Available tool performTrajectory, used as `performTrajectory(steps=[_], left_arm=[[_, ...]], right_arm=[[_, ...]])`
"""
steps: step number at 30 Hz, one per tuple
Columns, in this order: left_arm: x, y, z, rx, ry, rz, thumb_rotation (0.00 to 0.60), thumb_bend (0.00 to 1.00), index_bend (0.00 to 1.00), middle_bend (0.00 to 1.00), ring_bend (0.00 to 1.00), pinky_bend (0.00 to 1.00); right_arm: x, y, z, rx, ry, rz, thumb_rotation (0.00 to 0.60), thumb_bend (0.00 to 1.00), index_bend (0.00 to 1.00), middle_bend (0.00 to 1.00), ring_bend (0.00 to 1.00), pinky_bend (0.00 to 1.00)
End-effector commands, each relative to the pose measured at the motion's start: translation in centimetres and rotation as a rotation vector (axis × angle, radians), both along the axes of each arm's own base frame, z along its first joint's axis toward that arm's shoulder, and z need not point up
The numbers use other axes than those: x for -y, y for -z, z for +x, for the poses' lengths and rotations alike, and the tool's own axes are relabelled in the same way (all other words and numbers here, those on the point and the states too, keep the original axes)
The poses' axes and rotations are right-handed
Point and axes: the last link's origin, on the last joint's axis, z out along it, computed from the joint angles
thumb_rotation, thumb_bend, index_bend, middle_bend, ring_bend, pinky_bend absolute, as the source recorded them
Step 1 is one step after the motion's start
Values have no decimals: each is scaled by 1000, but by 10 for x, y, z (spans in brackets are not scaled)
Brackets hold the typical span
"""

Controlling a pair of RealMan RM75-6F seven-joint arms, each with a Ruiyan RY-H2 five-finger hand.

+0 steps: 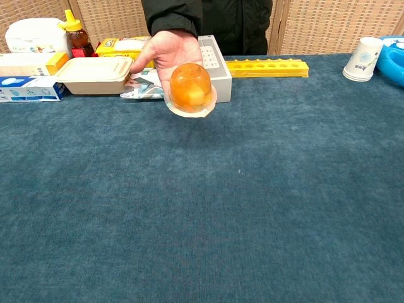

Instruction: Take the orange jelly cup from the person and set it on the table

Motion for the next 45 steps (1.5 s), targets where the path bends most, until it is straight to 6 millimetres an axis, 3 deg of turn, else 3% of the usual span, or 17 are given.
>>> performTrajectory(steps=[1,8,13,19,25,31,36,45], left_arm=[[-1,-1,0,2,-2,5,600,23,0,0,0,14],[2,-10,3,38,12,37,600,23,0,0,0,14],[4,-17,2,62,18,51,600,23,0,0,0,14],[6,-22,1,82,31,45,600,24,0,0,0,14],[4,-23,-1,89,29,33,600,23,0,0,0,14],[1,-23,-3,87,15,30,600,24,0,0,0,14],[-1,-24,-4,86,6,37,600,23,0,0,0,14],[-2,-24,-5,86,-6,40,600,23,0,0,0,14]], right_arm=[[2,1,-1,-4,6,2,600,0,125,60,0,15],[7,11,3,-9,-4,23,600,9,125,62,0,15],[19,28,31,10,-71,57,600,34,126,64,0,15],[51,44,98,-5,-234,121,600,59,126,64,6,16],[81,58,184,-11,-397,208,600,76,127,75,24,64],[115,89,240,-26,-438,319,600,92,162,106,47,100],[139,117,264,-17,-404,409,600,94,172,117,53,113],[169,147,278,-36,-314,466,600,98,179,126,65,141]])
